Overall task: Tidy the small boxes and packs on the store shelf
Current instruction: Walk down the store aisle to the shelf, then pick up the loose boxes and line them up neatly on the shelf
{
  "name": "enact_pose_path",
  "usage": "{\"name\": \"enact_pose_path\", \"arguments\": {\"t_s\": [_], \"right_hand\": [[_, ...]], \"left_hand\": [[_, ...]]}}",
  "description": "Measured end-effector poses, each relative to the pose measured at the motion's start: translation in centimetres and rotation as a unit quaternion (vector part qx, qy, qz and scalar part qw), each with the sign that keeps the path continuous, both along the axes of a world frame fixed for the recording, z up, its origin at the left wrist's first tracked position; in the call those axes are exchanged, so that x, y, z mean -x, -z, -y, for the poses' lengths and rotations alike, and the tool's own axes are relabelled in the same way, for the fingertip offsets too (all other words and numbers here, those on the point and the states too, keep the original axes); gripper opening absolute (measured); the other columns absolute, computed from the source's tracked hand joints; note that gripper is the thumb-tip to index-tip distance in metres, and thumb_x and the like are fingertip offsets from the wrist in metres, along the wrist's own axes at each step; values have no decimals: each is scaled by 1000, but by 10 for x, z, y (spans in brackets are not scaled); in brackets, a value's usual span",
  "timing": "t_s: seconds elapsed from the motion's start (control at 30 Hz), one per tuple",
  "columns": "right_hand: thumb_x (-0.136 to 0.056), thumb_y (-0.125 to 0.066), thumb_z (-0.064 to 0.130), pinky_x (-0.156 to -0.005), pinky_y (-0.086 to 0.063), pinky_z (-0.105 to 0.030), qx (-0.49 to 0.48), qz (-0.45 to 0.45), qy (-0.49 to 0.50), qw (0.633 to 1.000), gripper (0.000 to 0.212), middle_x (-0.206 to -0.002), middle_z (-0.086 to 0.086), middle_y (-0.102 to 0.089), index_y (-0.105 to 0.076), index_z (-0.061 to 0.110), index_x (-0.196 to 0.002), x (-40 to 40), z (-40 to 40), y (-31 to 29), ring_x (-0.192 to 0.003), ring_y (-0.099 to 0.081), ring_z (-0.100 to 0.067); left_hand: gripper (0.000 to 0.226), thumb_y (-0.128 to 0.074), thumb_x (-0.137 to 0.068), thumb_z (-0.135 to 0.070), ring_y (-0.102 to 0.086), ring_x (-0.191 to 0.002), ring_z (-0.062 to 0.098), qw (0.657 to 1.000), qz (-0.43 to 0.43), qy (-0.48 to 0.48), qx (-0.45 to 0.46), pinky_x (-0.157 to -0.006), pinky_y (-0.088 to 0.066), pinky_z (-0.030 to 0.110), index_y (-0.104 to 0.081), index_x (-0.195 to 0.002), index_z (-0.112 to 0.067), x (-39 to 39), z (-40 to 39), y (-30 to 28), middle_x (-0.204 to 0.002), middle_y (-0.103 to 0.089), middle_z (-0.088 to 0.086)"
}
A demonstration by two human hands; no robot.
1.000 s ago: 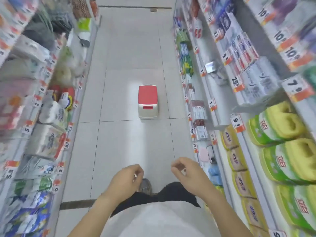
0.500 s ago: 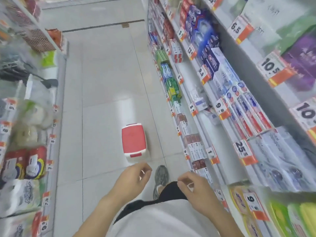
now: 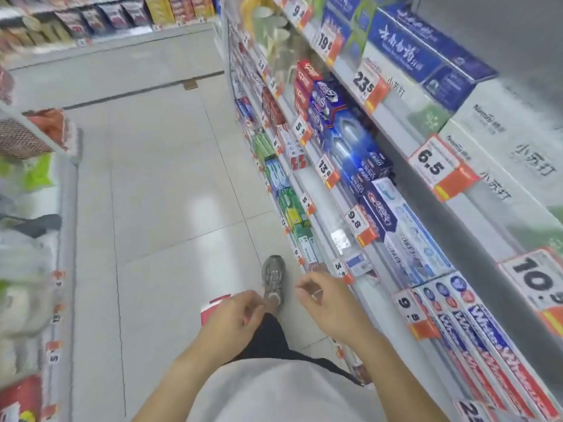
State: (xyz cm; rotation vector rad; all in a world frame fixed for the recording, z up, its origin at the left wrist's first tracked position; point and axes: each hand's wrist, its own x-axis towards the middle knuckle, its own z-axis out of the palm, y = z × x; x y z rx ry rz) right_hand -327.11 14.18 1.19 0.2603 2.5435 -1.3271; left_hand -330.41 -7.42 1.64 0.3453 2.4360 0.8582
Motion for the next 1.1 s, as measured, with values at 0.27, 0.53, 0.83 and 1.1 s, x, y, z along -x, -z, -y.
{"name": "enact_pose_path", "arguments": {"t_s": [0.27, 0.53, 0.83, 1.1], "right_hand": [[-91, -62, 26, -76, -51, -19, 30, -1, 223, 974, 9, -87, 15, -70, -66, 34, -87, 86, -33, 28, -85, -65, -1], [-88, -65, 32, -75, -55, -25, 30, 4, 378, 925, 6, -85, 14, -73, -69, 29, -86, 96, -43, 82, -79, -68, -3], [-86, -63, 24, -75, -53, -27, 0, -23, 487, 873, 16, -83, 15, -71, -66, 40, -81, 80, -42, 216, -80, -67, -6], [-74, -69, 52, -112, -36, -37, -249, -168, 517, 801, 63, -141, -4, -36, -54, 31, -131, 85, -96, 374, -141, -31, -24]], "left_hand": [[13, -49, -94, -32, -63, -76, 3, 982, 7, 191, -9, -70, -48, 18, -59, -87, -34, 181, -75, 21, -84, -69, -15], [15, -51, -96, -29, -61, -81, 0, 936, -15, 348, -53, -73, -48, 16, -65, -97, -26, 264, -140, 63, -91, -67, -16], [12, -51, -87, -32, -62, -90, 9, 875, -38, 473, -94, -82, -51, 32, -59, -92, -38, 241, -194, 223, -94, -66, -10], [65, -49, -83, -47, -33, -136, 33, 798, -299, 490, -183, -108, -33, 49, -40, -140, -18, 254, -279, 385, -147, -37, 11]]}}
